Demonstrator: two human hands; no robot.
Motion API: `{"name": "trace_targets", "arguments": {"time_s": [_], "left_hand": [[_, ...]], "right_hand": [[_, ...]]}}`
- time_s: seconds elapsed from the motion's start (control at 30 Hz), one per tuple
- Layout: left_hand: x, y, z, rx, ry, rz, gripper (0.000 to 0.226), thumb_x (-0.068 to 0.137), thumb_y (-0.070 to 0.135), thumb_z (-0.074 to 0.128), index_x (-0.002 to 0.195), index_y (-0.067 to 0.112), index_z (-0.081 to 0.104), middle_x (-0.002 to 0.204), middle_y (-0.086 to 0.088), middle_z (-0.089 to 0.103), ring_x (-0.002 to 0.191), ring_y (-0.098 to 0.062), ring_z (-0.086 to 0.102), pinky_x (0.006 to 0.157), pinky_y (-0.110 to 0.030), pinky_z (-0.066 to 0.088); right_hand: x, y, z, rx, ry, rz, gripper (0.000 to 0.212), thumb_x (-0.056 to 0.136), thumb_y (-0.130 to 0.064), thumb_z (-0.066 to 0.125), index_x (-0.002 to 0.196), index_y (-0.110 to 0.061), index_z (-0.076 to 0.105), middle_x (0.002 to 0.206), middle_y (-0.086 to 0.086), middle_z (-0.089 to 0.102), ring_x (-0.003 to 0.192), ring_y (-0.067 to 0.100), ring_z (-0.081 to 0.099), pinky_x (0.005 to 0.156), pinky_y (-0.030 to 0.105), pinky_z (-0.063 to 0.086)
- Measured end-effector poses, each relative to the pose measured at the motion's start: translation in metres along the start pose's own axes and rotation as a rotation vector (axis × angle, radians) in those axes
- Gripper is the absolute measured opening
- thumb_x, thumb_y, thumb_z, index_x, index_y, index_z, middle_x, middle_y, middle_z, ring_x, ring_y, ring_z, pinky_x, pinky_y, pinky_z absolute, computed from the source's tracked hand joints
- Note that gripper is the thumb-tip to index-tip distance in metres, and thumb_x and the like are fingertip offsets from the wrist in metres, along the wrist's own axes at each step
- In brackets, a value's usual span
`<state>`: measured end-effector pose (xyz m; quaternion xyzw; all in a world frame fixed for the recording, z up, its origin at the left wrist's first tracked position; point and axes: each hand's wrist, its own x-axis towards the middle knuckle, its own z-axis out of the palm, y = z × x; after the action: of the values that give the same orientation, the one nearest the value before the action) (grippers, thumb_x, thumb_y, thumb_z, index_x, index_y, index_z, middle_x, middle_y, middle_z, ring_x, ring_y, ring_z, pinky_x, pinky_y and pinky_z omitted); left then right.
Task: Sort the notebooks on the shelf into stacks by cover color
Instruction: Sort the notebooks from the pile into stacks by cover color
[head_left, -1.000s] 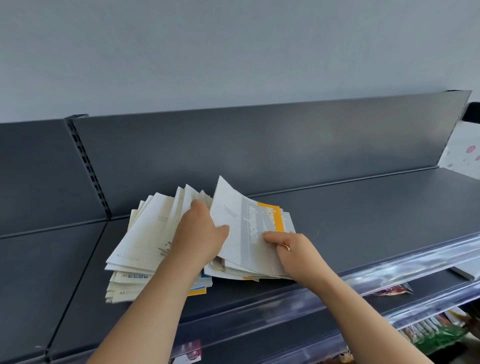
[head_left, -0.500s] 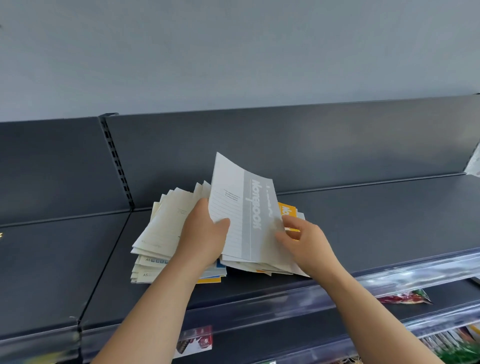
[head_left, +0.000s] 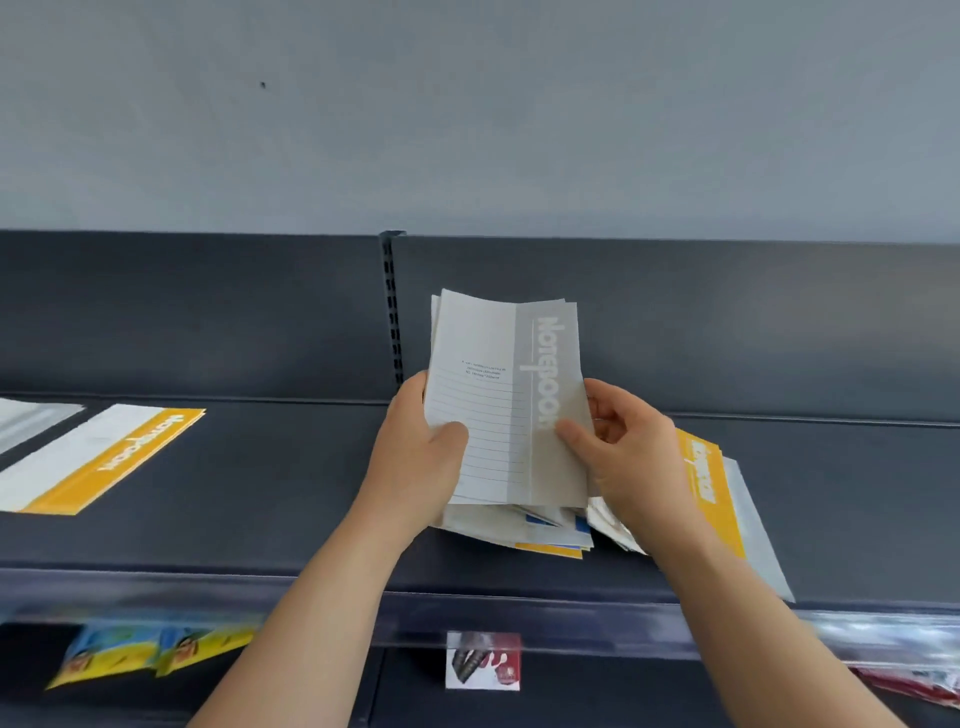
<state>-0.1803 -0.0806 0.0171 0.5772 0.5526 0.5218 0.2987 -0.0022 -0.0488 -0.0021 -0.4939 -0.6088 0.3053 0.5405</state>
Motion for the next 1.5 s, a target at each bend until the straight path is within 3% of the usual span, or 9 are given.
{"name": "trace_targets", "arguments": {"time_s": [0.13, 0.27, 0.37, 0.53, 0.73, 1.0, 1.23, 1.5], "left_hand": [[-0.007, -0.02, -0.061, 0.013, 0.134, -0.069, 0.043, 0.084, 0.004, 0.045, 0.118, 0.028, 0.057, 0.107, 0.018, 0.065, 0.095, 0.0, 0.062, 0.07, -0.021, 0.052], [-0.02, -0.034, -0.131, 0.058, 0.215, -0.085, 0.038, 0.086, 0.006, 0.048, 0.112, 0.03, 0.061, 0.102, 0.019, 0.067, 0.092, 0.0, 0.063, 0.063, -0.015, 0.049], [-0.031, -0.046, -0.188, 0.096, 0.241, -0.09, 0.039, 0.089, 0.007, 0.047, 0.116, 0.032, 0.058, 0.105, 0.02, 0.065, 0.096, 0.001, 0.062, 0.066, -0.014, 0.048], [-0.051, -0.069, -0.286, 0.16, 0.246, -0.151, 0.039, 0.094, 0.011, 0.048, 0.117, 0.041, 0.051, 0.1, 0.025, 0.061, 0.087, 0.008, 0.059, 0.054, -0.005, 0.043], [-0.066, -0.107, -0.377, 0.203, 0.295, -0.234, 0.042, 0.092, 0.006, 0.052, 0.124, 0.033, 0.054, 0.109, 0.015, 0.066, 0.096, 0.0, 0.061, 0.065, -0.012, 0.046], [-0.047, -0.153, -0.452, 0.221, 0.398, -0.266, 0.035, 0.093, 0.007, 0.054, 0.121, 0.028, 0.059, 0.103, 0.014, 0.067, 0.089, 0.004, 0.06, 0.064, -0.011, 0.045], [0.005, -0.188, -0.499, 0.303, 0.402, -0.243, 0.035, 0.095, 0.008, 0.047, 0.119, 0.028, 0.064, 0.105, 0.016, 0.068, 0.09, 0.005, 0.061, 0.056, -0.001, 0.043], [0.062, -0.231, -0.549, 0.433, 0.372, -0.218, 0.035, 0.095, 0.004, 0.045, 0.112, 0.025, 0.067, 0.106, 0.014, 0.068, 0.093, -0.003, 0.062, 0.065, -0.009, 0.044]], "right_hand": [[-0.007, -0.021, 0.057, 0.031, -0.071, -0.023, 0.03, 0.085, -0.016, 0.066, 0.109, -0.033, 0.059, 0.088, -0.014, 0.066, 0.078, 0.002, 0.064, 0.06, 0.017, 0.054], [-0.02, -0.044, 0.126, 0.084, -0.146, -0.024, 0.033, 0.084, -0.012, 0.066, 0.113, -0.026, 0.058, 0.09, -0.01, 0.065, 0.078, 0.007, 0.063, 0.065, 0.022, 0.054], [-0.033, -0.061, 0.18, 0.102, -0.2, -0.037, 0.032, 0.085, -0.011, 0.066, 0.111, -0.027, 0.056, 0.093, -0.012, 0.065, 0.081, 0.003, 0.062, 0.065, 0.018, 0.052], [-0.059, -0.086, 0.269, 0.125, -0.273, -0.023, 0.031, 0.085, -0.012, 0.065, 0.11, -0.029, 0.057, 0.095, -0.014, 0.066, 0.083, 0.002, 0.063, 0.063, 0.017, 0.05], [-0.088, -0.104, 0.363, 0.128, -0.359, 0.02, 0.03, 0.085, -0.013, 0.065, 0.113, -0.024, 0.058, 0.093, -0.01, 0.067, 0.082, 0.006, 0.064, 0.061, 0.017, 0.05], [-0.081, -0.108, 0.46, 0.074, -0.447, 0.055, 0.037, 0.083, -0.014, 0.068, 0.118, -0.019, 0.06, 0.094, -0.006, 0.068, 0.086, 0.011, 0.066, 0.071, 0.028, 0.056], [-0.043, -0.105, 0.534, 0.013, -0.514, 0.048, 0.03, 0.084, -0.015, 0.067, 0.113, -0.019, 0.062, 0.088, -0.007, 0.068, 0.08, 0.007, 0.065, 0.057, 0.018, 0.049], [-0.006, -0.102, 0.606, -0.194, -0.528, -0.015, 0.01, 0.085, -0.024, 0.065, 0.095, -0.022, 0.066, 0.064, -0.008, 0.06, 0.055, 0.006, 0.051, 0.048, 0.02, 0.035]]}}
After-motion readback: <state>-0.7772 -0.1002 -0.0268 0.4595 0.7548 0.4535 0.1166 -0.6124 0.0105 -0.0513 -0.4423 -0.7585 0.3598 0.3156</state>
